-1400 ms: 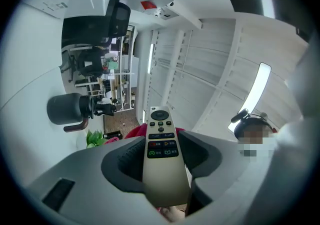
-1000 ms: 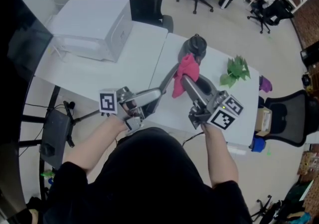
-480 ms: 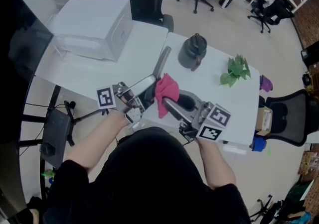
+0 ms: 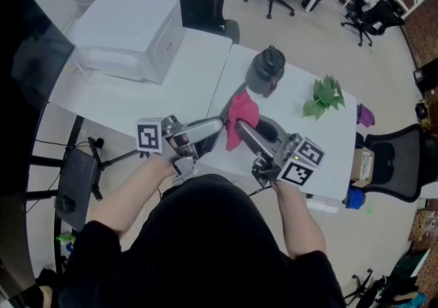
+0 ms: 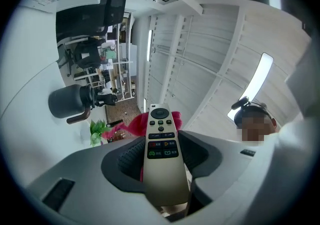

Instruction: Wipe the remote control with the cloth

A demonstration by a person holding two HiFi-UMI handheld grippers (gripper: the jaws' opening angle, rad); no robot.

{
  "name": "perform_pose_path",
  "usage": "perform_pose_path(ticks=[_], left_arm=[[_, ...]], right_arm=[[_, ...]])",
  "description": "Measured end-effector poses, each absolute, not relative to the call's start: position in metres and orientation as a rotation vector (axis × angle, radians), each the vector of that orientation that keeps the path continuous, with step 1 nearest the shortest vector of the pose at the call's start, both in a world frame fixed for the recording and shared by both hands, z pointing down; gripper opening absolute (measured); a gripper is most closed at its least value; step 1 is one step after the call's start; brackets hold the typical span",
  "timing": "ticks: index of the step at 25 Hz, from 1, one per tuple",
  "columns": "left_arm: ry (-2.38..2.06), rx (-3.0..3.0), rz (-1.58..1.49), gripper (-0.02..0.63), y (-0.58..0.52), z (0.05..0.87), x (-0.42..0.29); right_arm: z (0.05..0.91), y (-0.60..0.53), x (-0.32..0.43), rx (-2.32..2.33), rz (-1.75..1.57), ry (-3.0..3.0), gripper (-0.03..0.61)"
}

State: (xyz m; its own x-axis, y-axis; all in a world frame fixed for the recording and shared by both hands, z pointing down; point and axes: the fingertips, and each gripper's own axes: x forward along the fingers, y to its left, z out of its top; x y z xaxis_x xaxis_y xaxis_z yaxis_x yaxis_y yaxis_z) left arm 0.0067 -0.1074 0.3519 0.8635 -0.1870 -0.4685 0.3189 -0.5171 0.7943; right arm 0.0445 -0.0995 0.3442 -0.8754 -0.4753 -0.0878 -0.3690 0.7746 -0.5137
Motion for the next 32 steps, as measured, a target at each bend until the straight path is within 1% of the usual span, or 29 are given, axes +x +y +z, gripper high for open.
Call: perform_pose_path(ticks=[9,11,13,18,21,25,29,32], left_arm=[[0.095,2.134,-0.495,0.212,-0.093,0.364,0.018],[-0.019,2.203,-0.474,0.212,-0.105,0.375,0.015],[-0.253,2.293,-0.406,0.212,-0.130,0.398,0.006],[-1.024,2.296,-0.027,0.212,-0.208,0.486,-0.041],[-1.316,2.194,0.175,0.212,-0.240,0.537,-0.069],[-1.478,2.100,0.421,0.212,-0.267,0.595,-0.088],[-1.526,1.998,0.639,0.212,-0.276,0.648,-0.103],[-1.542,1.994,0.740,0.212,-0.281,0.666,-0.107]], right_arm=[[0.321,-0.121,0.087,-0.895,-0.585,2.675,0.097],[0.320,-0.121,0.093,-0.984,-0.514,2.672,0.098],[0.323,-0.118,0.098,-1.091,-0.422,2.696,0.098],[0.356,-0.111,0.110,-1.418,-0.183,2.823,0.098],[0.392,-0.104,0.118,-1.639,-0.153,2.916,0.098],[0.437,-0.097,0.127,-1.803,-0.155,2.989,0.098],[0.471,-0.085,0.131,-1.900,-0.308,3.015,0.098],[0.483,-0.078,0.132,-1.907,-0.358,3.031,0.098]])
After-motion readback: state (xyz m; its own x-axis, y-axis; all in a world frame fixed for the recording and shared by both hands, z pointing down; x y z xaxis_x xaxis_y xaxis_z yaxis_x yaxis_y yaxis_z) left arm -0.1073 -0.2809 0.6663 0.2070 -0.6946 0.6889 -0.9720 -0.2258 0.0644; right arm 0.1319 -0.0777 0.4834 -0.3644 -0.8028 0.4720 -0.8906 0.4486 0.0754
